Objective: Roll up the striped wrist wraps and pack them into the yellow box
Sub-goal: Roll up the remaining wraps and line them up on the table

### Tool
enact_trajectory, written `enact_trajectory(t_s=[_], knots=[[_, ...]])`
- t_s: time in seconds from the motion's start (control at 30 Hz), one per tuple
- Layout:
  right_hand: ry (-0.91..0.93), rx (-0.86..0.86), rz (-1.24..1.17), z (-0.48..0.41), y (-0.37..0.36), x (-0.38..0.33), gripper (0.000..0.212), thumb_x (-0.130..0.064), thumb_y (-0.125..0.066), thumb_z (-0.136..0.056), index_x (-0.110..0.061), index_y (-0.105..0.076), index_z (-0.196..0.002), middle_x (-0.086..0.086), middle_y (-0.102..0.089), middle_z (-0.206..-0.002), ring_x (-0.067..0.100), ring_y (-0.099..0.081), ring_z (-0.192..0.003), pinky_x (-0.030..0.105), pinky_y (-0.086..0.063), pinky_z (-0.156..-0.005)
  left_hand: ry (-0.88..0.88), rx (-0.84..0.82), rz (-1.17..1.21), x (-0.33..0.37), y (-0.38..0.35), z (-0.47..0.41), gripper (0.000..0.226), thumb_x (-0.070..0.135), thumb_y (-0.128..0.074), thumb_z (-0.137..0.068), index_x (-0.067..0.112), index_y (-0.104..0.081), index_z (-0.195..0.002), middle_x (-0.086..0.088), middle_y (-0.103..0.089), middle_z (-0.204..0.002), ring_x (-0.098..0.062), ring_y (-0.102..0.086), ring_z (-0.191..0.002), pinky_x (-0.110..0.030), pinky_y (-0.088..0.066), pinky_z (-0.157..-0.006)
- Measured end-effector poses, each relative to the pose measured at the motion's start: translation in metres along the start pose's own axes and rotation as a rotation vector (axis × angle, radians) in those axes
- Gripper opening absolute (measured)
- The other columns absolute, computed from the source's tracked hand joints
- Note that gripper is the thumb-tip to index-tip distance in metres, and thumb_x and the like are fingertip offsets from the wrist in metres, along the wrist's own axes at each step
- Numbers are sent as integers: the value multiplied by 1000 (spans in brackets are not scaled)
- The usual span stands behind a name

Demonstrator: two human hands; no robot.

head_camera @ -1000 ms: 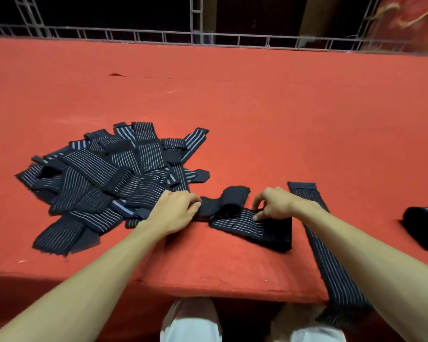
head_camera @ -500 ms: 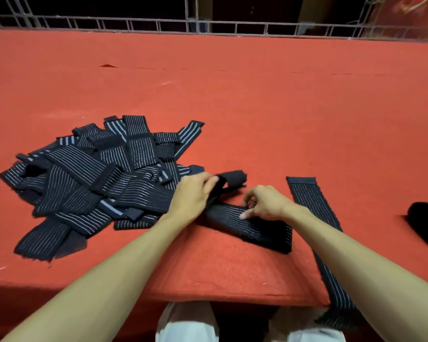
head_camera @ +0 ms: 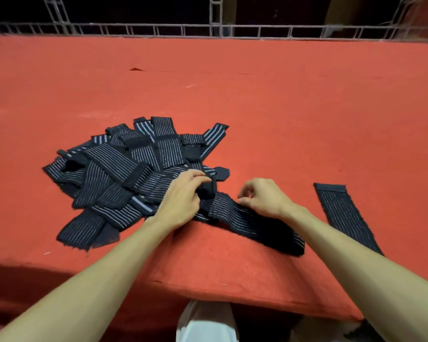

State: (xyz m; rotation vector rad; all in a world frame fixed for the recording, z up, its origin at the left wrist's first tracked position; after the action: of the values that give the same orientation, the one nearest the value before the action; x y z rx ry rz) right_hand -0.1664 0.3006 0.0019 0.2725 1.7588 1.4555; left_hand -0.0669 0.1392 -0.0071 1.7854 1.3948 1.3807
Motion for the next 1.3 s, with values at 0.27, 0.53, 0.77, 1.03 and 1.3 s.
enact_trajectory(t_s=[0.27,0.53,0.77,1.03,1.3], knots=[[-94,-100,-185,-7,-47,-28,40,-52,-57,-91,-20,-55,-67,-1,-65,-66,18,-60,-68,28,-42,-62,210,-156,166,-29,-32,23,55,-2,-37,-81,26,-51,-127,7,-63,-126,-13,-54,-121,-35,-40,-107],[-219,-98,-210,-11,-52,-33,30,-34,-60,-86,-18,-49,-63,5,-61,-72,26,-57,-76,30,-36,-56,217,-40,96,-26,-30,27,34,14,-40,-92,31,-56,-117,14,-64,-120,-9,-55,-115,-31,-42,-99],[-148,5,-375,-6,-54,-21,30,-23,-60,-84,-17,-50,-57,-1,-53,-59,11,-45,-56,28,-34,-55,128,-43,39,-21,-29,27,21,36,-50,-95,36,-62,-112,19,-64,-115,-7,-55,-113,-28,-42,-97],[-159,86,-799,3,-54,1,32,-7,-56,-85,-19,-56,-56,-2,-53,-54,13,-45,-58,29,-35,-59,124,-36,9,-18,-28,27,19,42,-58,-89,38,-64,-107,22,-63,-113,-4,-56,-110,-26,-43,-91],[-219,183,-1050,8,-51,12,20,9,-55,-83,-1,-55,-66,10,-65,-63,15,-63,-55,20,-50,-53,109,-17,-13,-17,-28,26,20,41,-59,-89,37,-65,-108,21,-63,-113,-4,-57,-110,-27,-43,-90]])
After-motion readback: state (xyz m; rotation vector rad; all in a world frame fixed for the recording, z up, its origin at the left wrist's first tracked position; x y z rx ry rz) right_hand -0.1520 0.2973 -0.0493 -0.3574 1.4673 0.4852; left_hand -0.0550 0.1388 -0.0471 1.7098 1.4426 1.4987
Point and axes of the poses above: each hand's wrist, its own z-axis away from the middle knuckle, its own y-axis out of the back of the hand, x = y × z, the point moved 6 cm from there along -z, towards the middle knuckle
